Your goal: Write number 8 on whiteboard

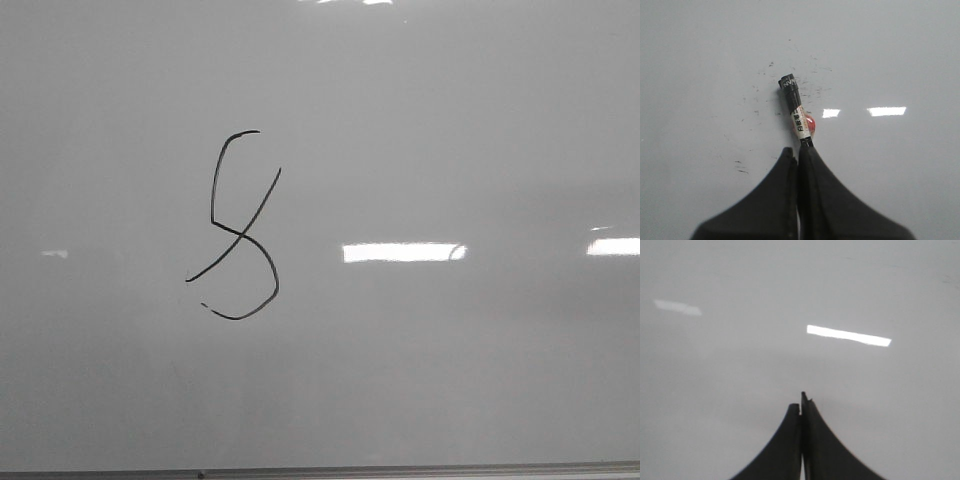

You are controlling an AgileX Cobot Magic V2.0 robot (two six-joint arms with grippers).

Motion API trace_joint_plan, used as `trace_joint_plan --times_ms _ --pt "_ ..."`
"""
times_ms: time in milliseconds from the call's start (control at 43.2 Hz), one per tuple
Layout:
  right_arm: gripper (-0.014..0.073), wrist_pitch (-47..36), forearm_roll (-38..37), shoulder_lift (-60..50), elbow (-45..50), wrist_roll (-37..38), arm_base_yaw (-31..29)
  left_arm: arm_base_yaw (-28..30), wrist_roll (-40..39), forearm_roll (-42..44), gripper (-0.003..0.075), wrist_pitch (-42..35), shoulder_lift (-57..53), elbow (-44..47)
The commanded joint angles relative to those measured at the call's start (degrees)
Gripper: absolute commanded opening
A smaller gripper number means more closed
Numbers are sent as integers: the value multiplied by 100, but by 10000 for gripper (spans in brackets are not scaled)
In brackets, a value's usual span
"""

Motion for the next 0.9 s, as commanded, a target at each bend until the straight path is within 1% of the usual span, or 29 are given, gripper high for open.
trace_joint_plan --times_ms 0,116,231,394,880 --pt "-68 -523 -113 -420 282 208 -363 16 -60 -54 -21 -511 -72 67" --pt "-68 -203 -142 -1024 655 208 -596 16 -60 -54 -21 -511 -72 67" --pt "-68 412 -142 -1447 651 208 -652 16 -60 -54 -21 -511 -72 67" --pt "-68 591 -139 -1419 651 208 -652 16 -60 -54 -21 -511 -72 67" --pt "-68 585 -139 -1419 651 208 -652 16 -60 -54 -21 -511 -72 67"
